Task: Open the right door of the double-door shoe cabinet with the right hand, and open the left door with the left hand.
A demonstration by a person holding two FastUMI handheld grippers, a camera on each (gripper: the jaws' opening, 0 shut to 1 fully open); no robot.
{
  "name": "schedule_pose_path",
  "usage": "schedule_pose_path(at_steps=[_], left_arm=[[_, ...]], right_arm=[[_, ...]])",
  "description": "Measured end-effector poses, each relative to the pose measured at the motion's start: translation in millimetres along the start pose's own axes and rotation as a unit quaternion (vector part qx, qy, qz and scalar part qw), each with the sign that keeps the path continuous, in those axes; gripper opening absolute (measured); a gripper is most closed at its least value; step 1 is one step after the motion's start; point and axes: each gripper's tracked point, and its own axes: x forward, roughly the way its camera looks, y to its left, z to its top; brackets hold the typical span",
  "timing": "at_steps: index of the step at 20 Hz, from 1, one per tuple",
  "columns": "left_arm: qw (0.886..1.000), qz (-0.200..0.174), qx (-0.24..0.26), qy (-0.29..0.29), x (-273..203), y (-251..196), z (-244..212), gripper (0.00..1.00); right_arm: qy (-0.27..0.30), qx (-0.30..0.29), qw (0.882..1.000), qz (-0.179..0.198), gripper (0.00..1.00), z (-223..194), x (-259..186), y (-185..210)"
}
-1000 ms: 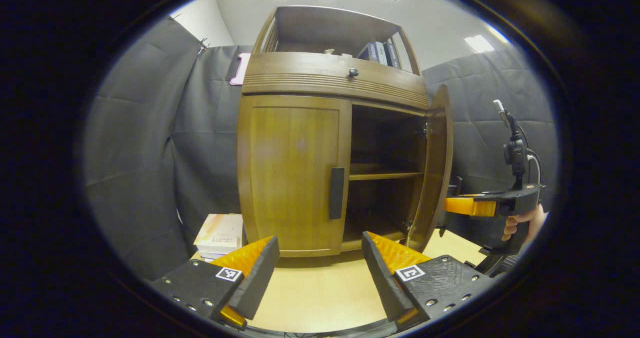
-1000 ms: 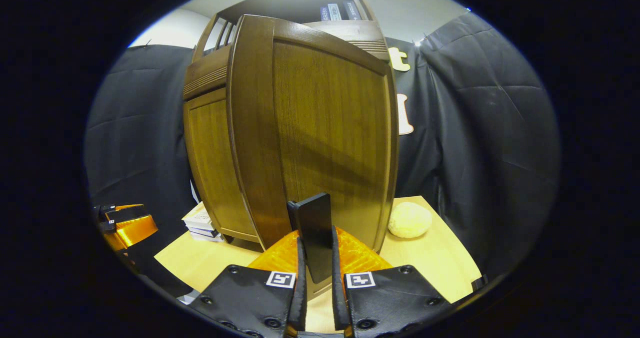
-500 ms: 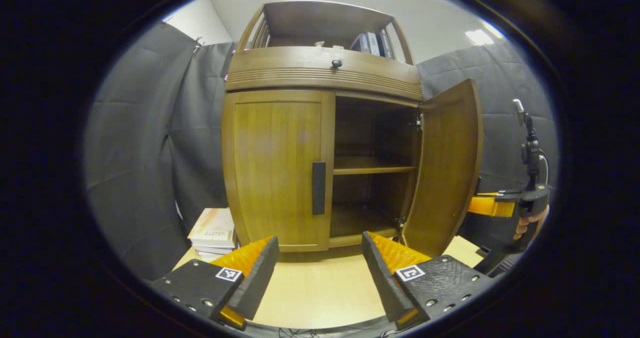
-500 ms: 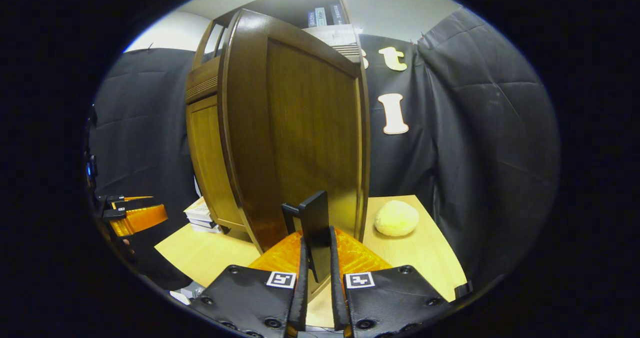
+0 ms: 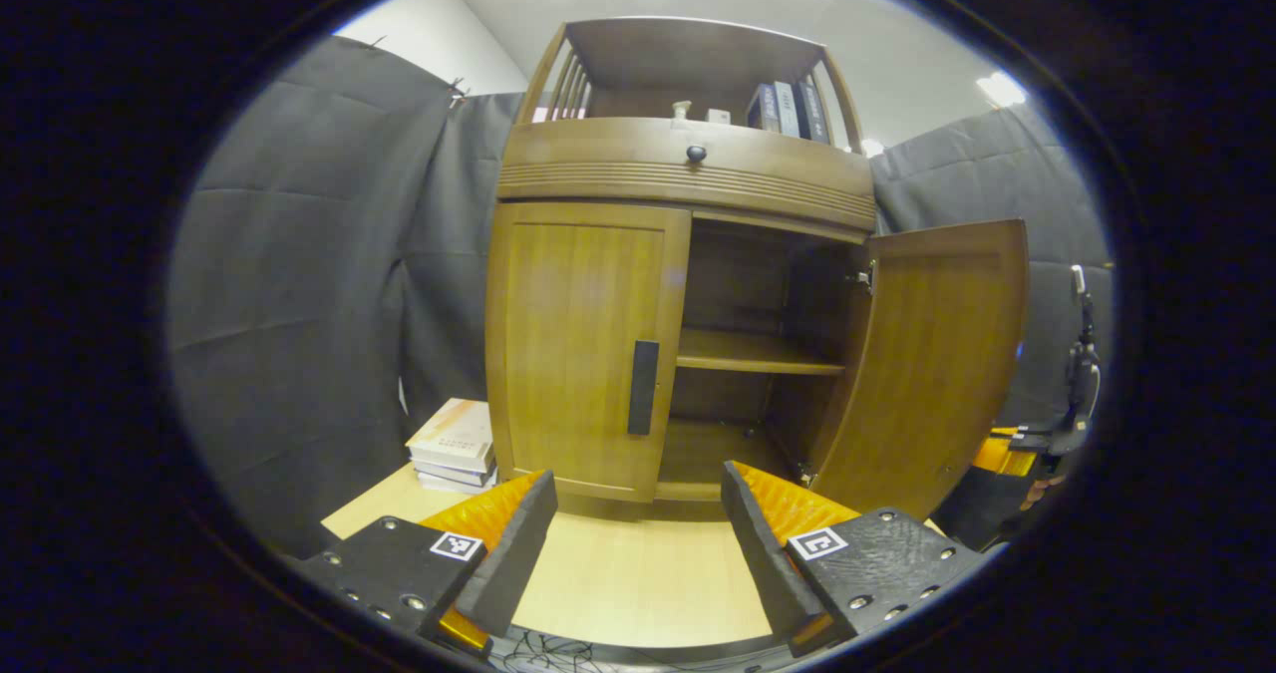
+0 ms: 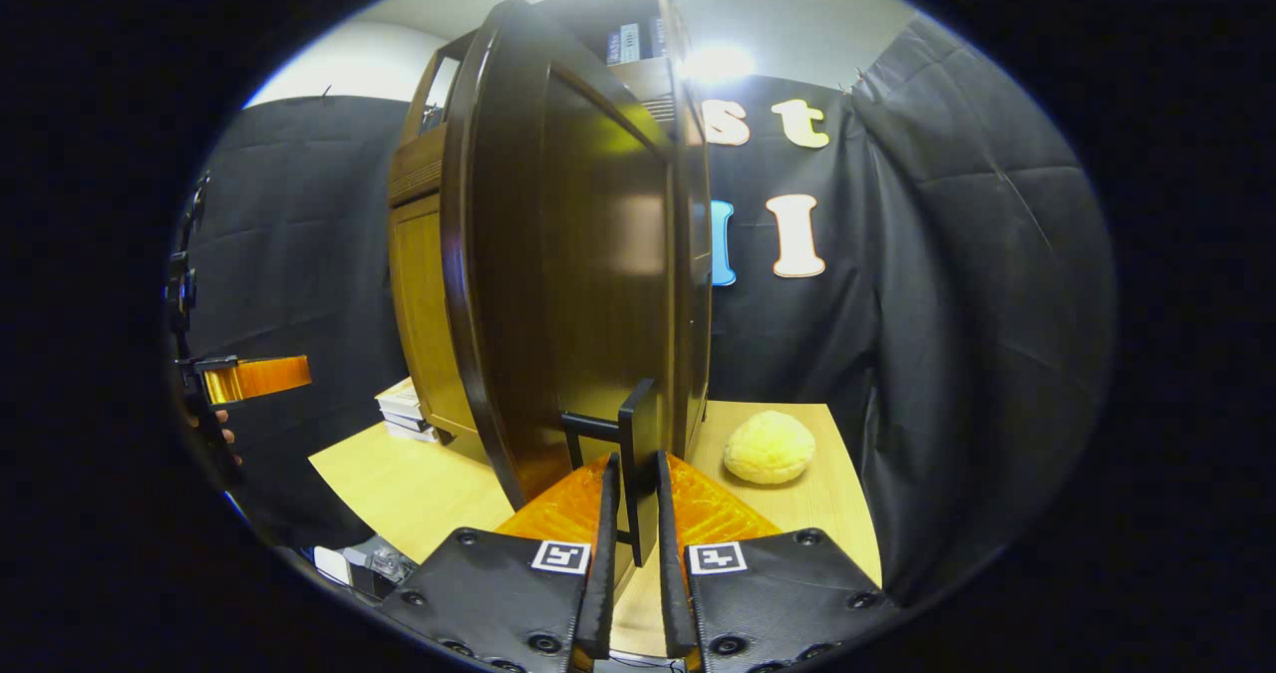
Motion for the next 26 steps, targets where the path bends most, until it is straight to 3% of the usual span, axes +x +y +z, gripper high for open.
schedule_pose_path(at_steps=[2, 3, 6, 7, 14, 15, 16, 17, 21, 25, 26], left_arm=[[1.0, 0.025, 0.0, -0.003, -12.5, -0.7, -0.5, 0.94], [1.0, 0.03, -0.002, -0.004, -17.8, -5.4, -0.6, 0.94], [1.0, 0.026, -0.001, -0.002, -27.0, -16.7, -3.5, 0.94], [1.0, 0.026, 0.003, -0.001, -27.2, -17.0, -4.9, 0.94], [1.0, 0.0, 0.005, -0.014, -23.7, -14.2, 7.8, 0.94], [1.0, -0.004, 0.005, -0.017, -24.1, -9.1, 8.7, 0.94], [1.0, -0.009, 0.004, -0.016, -22.3, -2.4, 8.3, 0.94], [1.0, -0.016, 0.003, -0.013, -21.4, 4.2, 5.0, 0.94], [0.999, -0.036, 0.015, -0.009, -7.6, 44.2, 1.3, 0.94], [0.998, -0.059, 0.008, -0.01, 8.0, 86.2, 1.0, 0.94], [0.998, -0.063, 0.007, -0.009, 13.3, 97.6, 0.5, 0.94]], right_arm=[[-0.005, 0.014, 1.0, 0.006, 0.21, 1.9, -4.0, -10.4], [-0.006, 0.02, 1.0, 0.022, 0.04, 3.4, -3.7, -6.8], [-0.013, 0.005, 1.0, 0.026, 0.22, 3.7, -6.6, -6.3], [-0.016, 0.004, 1.0, 0.025, 0.13, 4.7, -8.4, -5.5], [0.003, 0.022, 1.0, -0.009, 0.13, -3.5, -25.5, -4.5], [0.007, 0.017, 1.0, -0.019, 0.03, -5.8, -30.2, -3.2], [0.008, 0.014, 0.999, -0.032, 0.02, -5.7, -36.6, -3.0], [0.008, 0.013, 0.999, -0.047, 0.13, -4.4, -43.5, -2.1], [0.025, -0.01, 0.996, -0.087, 0.12, -13.8, -76.9, 19.1], [0.025, -0.013, 0.993, -0.115, 0.13, -8.5, -98.7, 65.5], [0.021, -0.006, 0.992, -0.122, 0.22, -6.6, -98.8, 79.8]])
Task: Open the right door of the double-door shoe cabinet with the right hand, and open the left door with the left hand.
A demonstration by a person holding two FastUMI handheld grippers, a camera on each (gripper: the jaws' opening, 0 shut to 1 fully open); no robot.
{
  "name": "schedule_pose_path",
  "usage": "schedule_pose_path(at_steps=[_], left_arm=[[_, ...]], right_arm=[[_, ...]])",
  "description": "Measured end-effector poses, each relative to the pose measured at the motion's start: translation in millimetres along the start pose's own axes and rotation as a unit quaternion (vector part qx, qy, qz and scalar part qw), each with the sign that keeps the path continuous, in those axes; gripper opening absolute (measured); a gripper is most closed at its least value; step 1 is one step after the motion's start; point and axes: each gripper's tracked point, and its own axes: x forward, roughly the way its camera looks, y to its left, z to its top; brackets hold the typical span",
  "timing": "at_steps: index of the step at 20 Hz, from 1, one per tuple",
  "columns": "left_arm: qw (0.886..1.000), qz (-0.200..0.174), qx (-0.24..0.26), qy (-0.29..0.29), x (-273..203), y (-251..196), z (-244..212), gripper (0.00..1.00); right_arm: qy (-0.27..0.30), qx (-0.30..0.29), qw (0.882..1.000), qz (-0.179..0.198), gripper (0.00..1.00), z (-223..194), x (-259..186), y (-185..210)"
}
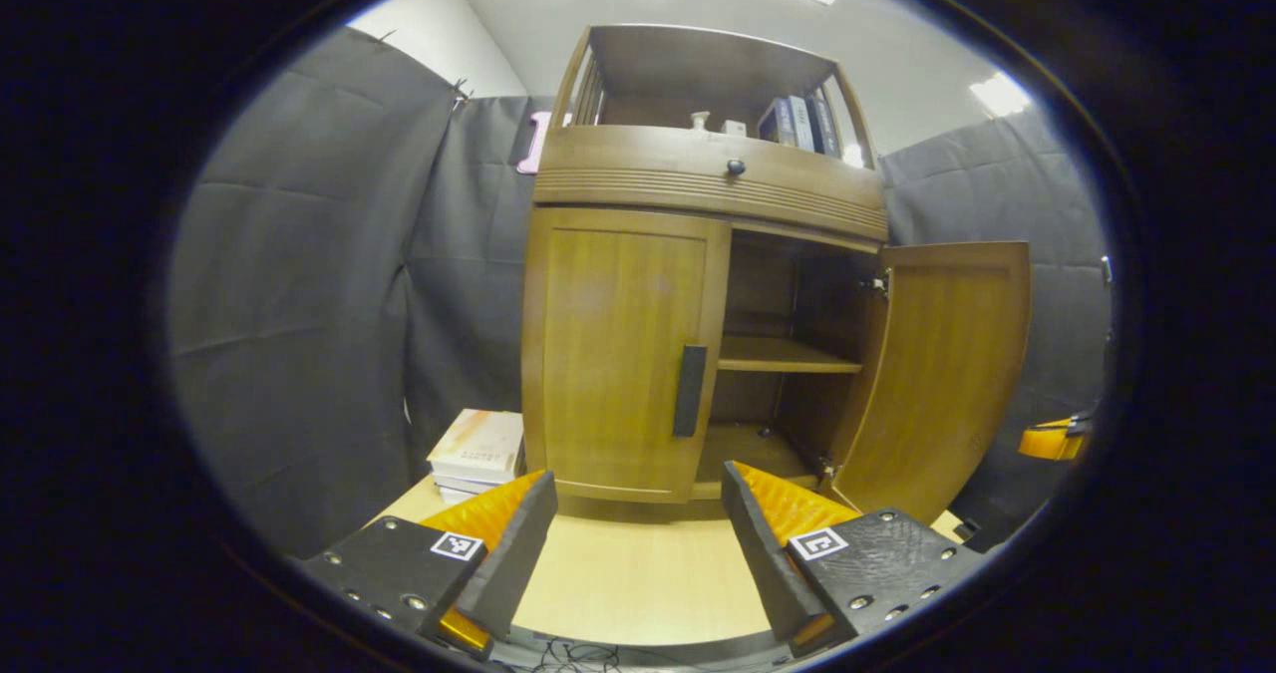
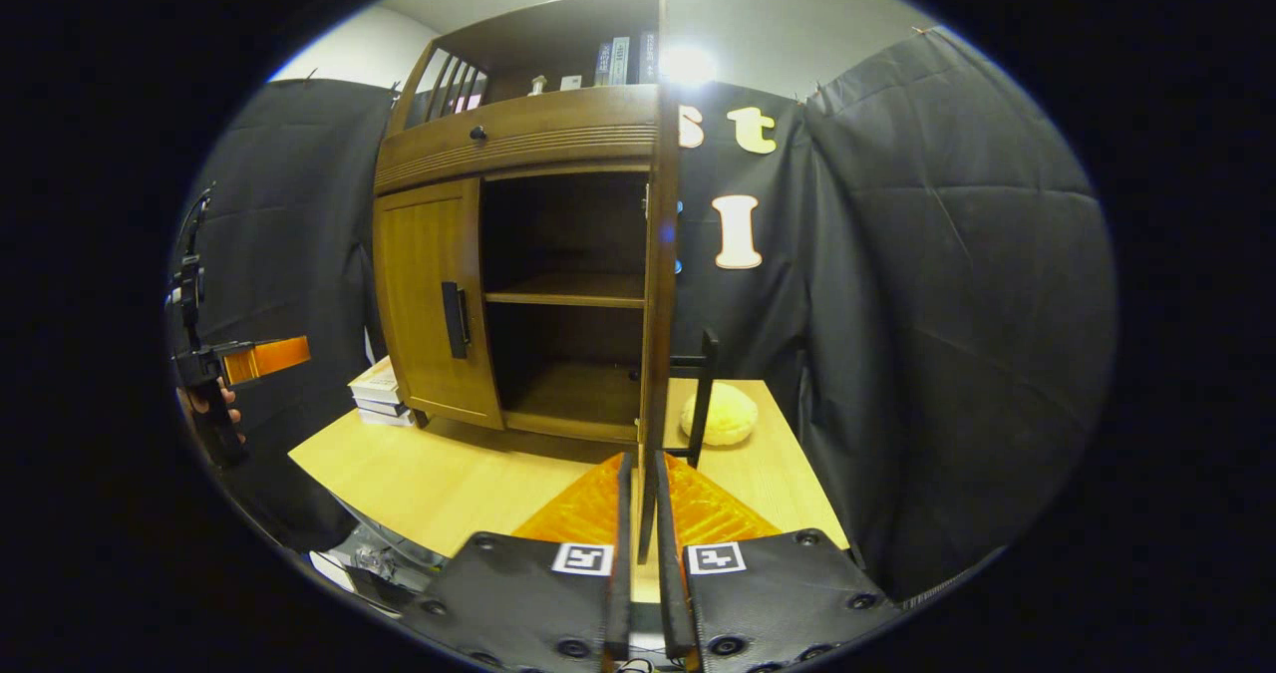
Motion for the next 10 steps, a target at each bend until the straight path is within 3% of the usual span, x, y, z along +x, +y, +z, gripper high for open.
schedule_pose_path(at_steps=[2, 7, 10], left_arm=[[1.0, -0.008, -0.001, -0.005, 5.5, 22.3, 0.3, 0.94], [1.0, -0.027, 0.0, -0.012, 7.7, 66.0, -1.3, 0.94], [0.999, -0.028, 0.0, -0.02, 11.9, 80.9, 1.2, 0.94]], right_arm=[[-0.006, 0.018, 1.0, -0.02, 0.28, 4.3, 1.7, 26.4], [-0.027, 0.027, 0.999, 0.01, 0.98, 36.6, 17.8, 104.8], [-0.048, 0.017, 0.999, 0.016, 0.97, 55.1, 29.2, 129.4]])
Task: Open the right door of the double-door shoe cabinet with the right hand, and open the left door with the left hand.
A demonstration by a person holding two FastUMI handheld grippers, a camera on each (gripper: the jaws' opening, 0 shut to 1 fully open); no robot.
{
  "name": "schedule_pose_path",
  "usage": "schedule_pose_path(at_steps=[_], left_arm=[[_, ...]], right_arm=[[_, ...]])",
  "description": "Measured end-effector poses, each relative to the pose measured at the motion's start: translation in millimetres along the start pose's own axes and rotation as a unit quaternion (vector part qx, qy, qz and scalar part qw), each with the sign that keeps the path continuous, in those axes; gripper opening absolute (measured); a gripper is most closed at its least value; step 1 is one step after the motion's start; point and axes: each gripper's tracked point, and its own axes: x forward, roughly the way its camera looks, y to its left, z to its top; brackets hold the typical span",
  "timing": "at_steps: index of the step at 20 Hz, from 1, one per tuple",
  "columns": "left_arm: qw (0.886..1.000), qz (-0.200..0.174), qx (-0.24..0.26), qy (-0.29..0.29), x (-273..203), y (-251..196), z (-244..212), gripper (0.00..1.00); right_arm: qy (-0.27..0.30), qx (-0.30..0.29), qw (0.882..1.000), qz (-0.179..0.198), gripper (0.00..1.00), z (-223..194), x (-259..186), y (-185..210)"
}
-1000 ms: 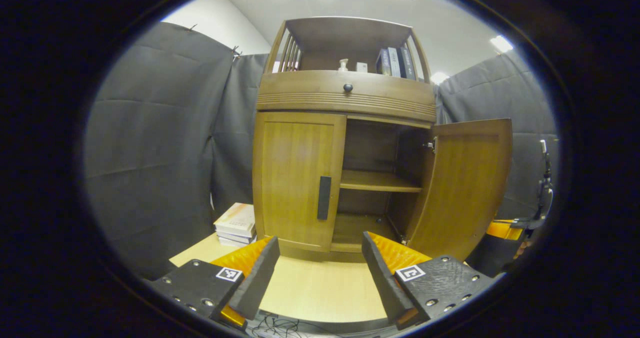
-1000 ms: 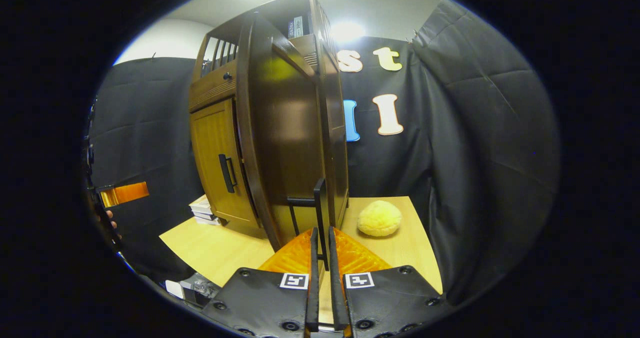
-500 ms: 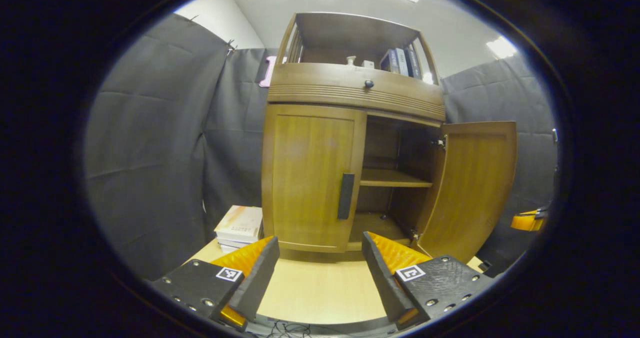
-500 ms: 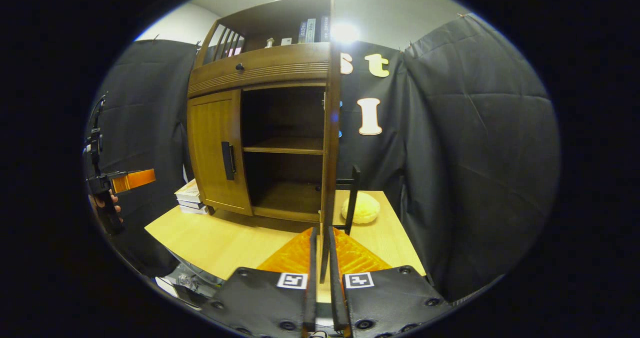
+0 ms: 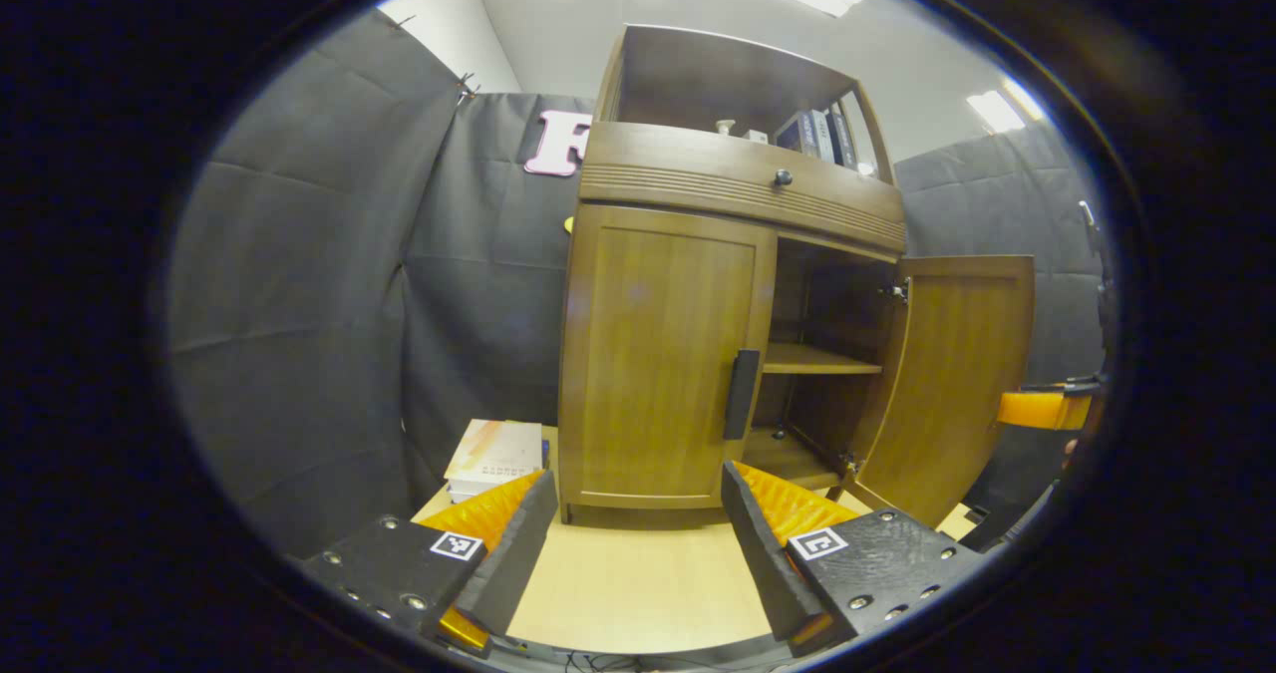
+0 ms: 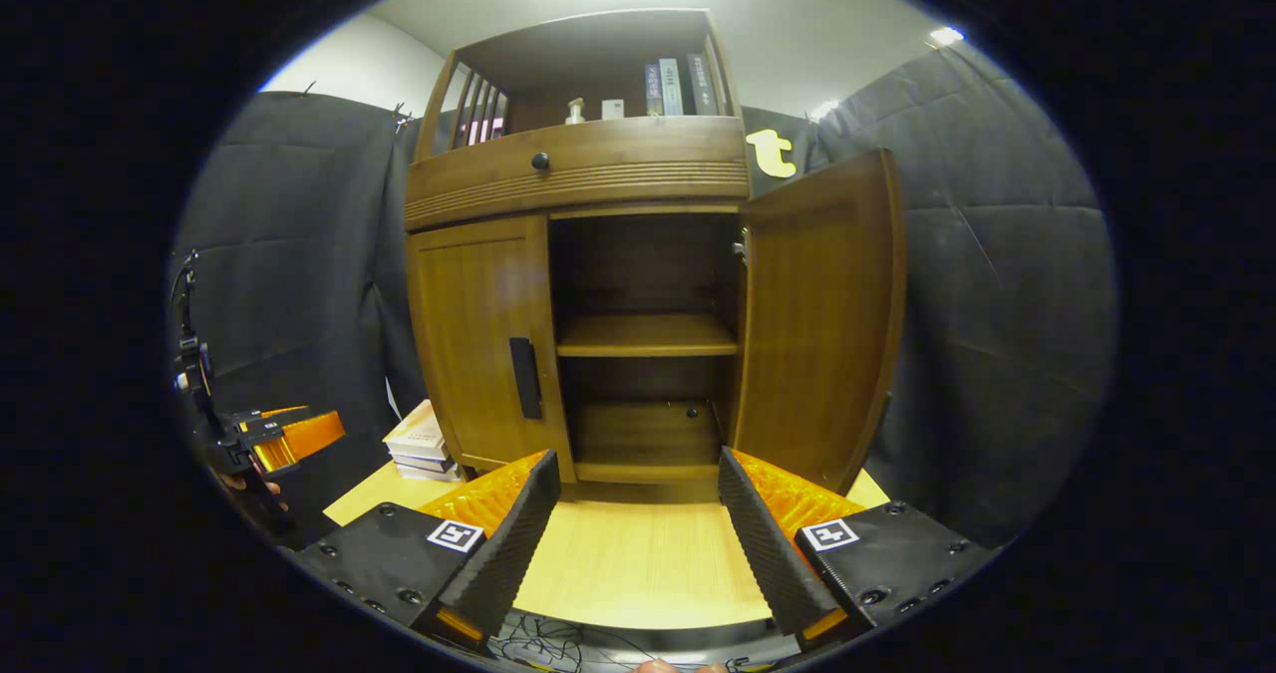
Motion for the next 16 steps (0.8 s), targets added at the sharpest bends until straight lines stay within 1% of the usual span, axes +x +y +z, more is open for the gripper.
schedule_pose_path(at_steps=[3, 4, 6, 8, 11, 12, 16], left_arm=[[1.0, -0.005, -0.007, 0.003, 11.3, 4.7, -2.5, 0.94], [1.0, -0.008, -0.003, 0.001, 18.0, 4.6, 1.0, 0.94], [1.0, -0.004, 0.012, -0.005, 31.8, 8.3, 10.4, 0.94], [1.0, -0.003, 0.017, -0.009, 46.0, 9.0, 19.6, 0.94], [1.0, -0.013, 0.008, -0.013, 73.4, -2.8, 32.8, 0.96], [1.0, -0.014, 0.01, -0.013, 85.0, -6.7, 34.6, 0.96], [1.0, -0.02, 0.022, -0.008, 133.8, -35.3, 41.0, 0.95]], right_arm=[[-0.012, -0.001, 1.0, -0.002, 0.97, 11.3, 18.3, 11.1], [-0.019, -0.004, 1.0, -0.004, 0.97, 14.4, 24.2, 10.9], [-0.032, -0.011, 0.999, -0.009, 0.97, 22.1, 37.7, 9.2], [-0.041, -0.017, 0.999, -0.008, 0.96, 28.2, 51.1, 7.1], [-0.061, -0.032, 0.997, -0.019, 0.96, 35.6, 67.8, -4.0], [-0.061, -0.037, 0.997, -0.024, 0.96, 32.9, 73.1, -7.8], [-0.052, -0.026, 0.998, -0.013, 0.97, 16.4, 86.3, -9.2]])
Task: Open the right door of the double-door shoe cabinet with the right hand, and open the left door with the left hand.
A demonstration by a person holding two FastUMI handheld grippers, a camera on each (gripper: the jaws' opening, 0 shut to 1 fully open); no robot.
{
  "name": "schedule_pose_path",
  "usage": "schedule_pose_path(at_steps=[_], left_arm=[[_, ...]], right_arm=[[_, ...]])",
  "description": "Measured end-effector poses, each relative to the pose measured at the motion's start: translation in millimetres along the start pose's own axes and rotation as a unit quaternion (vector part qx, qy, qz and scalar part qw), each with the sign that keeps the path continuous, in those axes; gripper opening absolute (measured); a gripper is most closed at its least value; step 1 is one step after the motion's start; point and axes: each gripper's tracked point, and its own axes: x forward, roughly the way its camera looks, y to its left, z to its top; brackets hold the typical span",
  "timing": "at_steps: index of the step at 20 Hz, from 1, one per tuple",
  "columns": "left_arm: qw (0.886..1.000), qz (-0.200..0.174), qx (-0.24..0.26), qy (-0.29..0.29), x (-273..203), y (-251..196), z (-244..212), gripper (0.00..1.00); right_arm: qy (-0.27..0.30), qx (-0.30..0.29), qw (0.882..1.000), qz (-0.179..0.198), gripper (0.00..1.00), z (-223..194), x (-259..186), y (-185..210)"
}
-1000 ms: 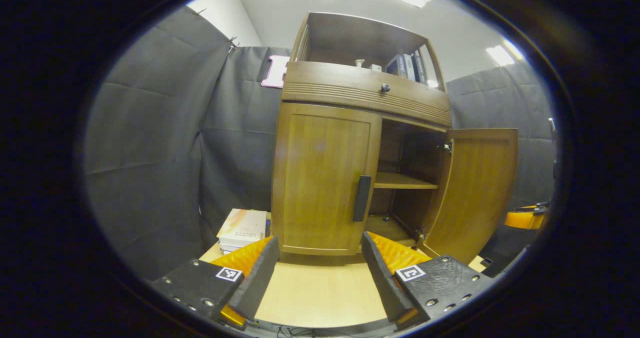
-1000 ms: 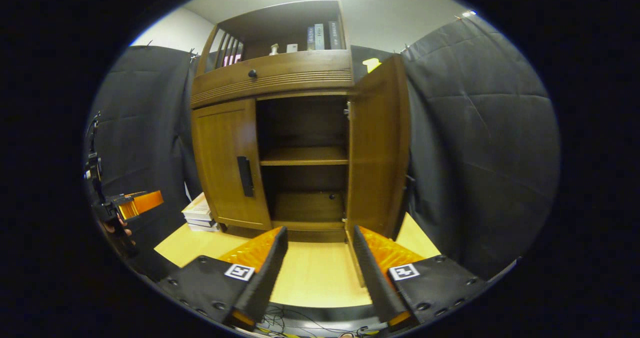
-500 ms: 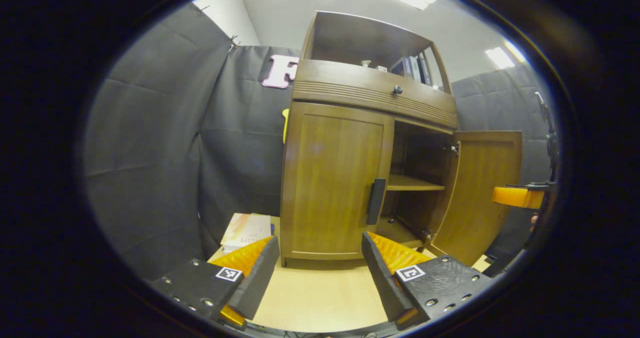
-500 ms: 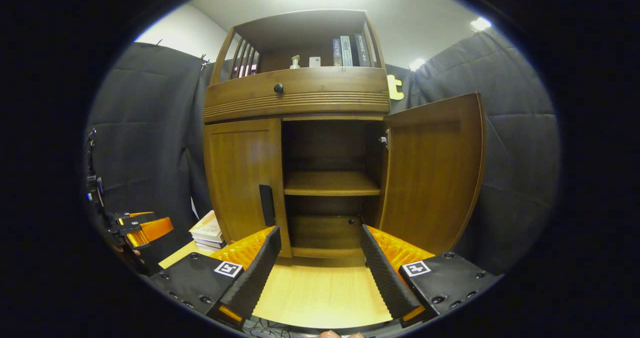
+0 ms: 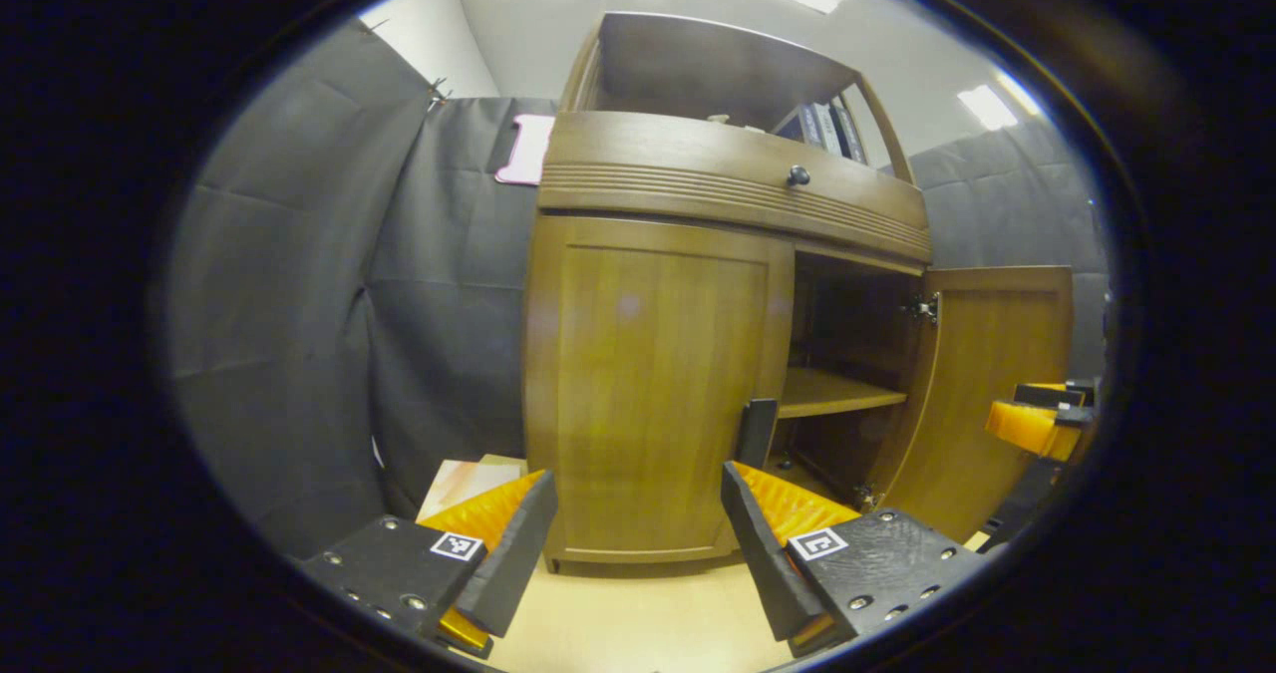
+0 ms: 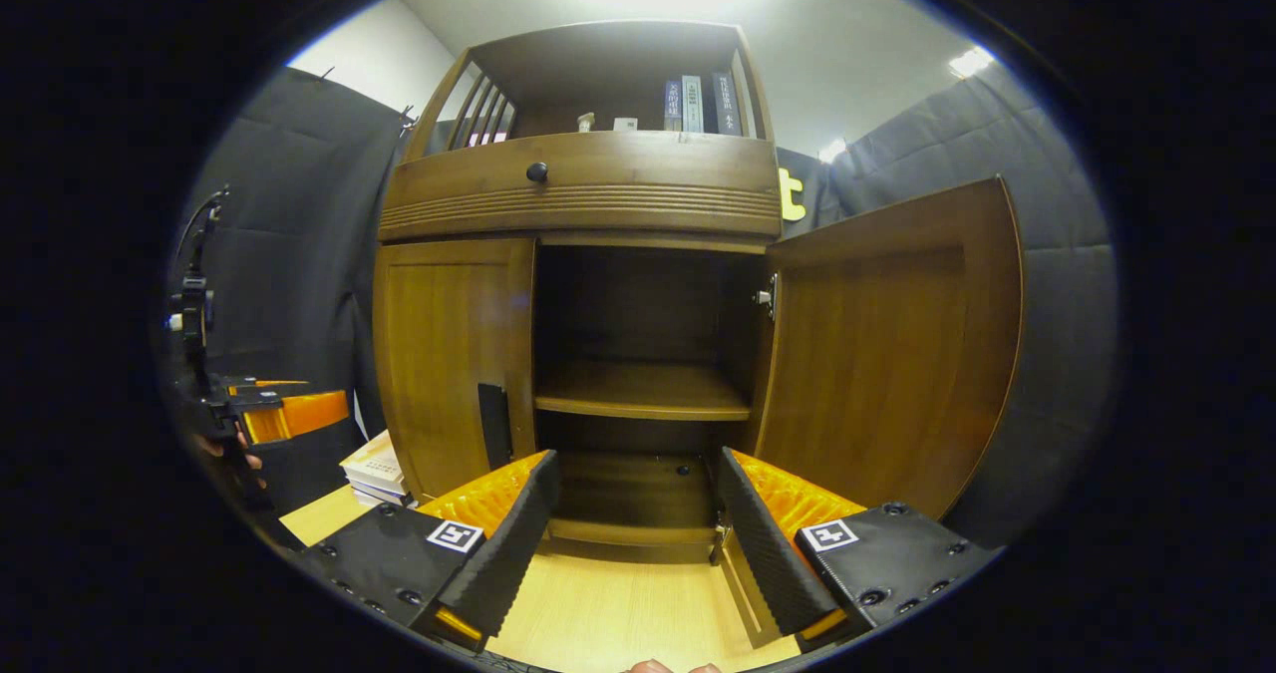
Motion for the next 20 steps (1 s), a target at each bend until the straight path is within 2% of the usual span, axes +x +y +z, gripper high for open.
schedule_pose_path(at_steps=[5, 12, 15, 19, 20], left_arm=[[0.999, -0.026, 0.003, 0.02, 50.5, -46.2, -10.8, 0.96], [0.997, -0.05, 0.031, 0.043, 106.5, -93.8, -28.6, 0.94], [0.997, -0.037, 0.054, 0.051, 126.7, -110.3, -27.9, 0.94], [0.997, -0.024, 0.057, 0.048, 147.4, -120.7, -29.5, 0.94], [0.997, -0.009, 0.06, 0.045, 153.7, -115.7, -29.3, 0.87]], right_arm=[[0.015, -0.002, 0.999, 0.031, 0.97, -18.8, 7.5, 6.1], [0.012, -0.013, 0.999, 0.031, 0.97, -20.7, 20.6, -14.1], [0.009, -0.016, 0.999, 0.042, 0.97, -19.7, 25.8, -14.6], [-0.002, -0.03, 0.998, 0.053, 0.98, -16.0, 33.9, -15.6], [-0.002, -0.033, 0.998, 0.057, 0.97, -16.4, 36.1, -14.7]])
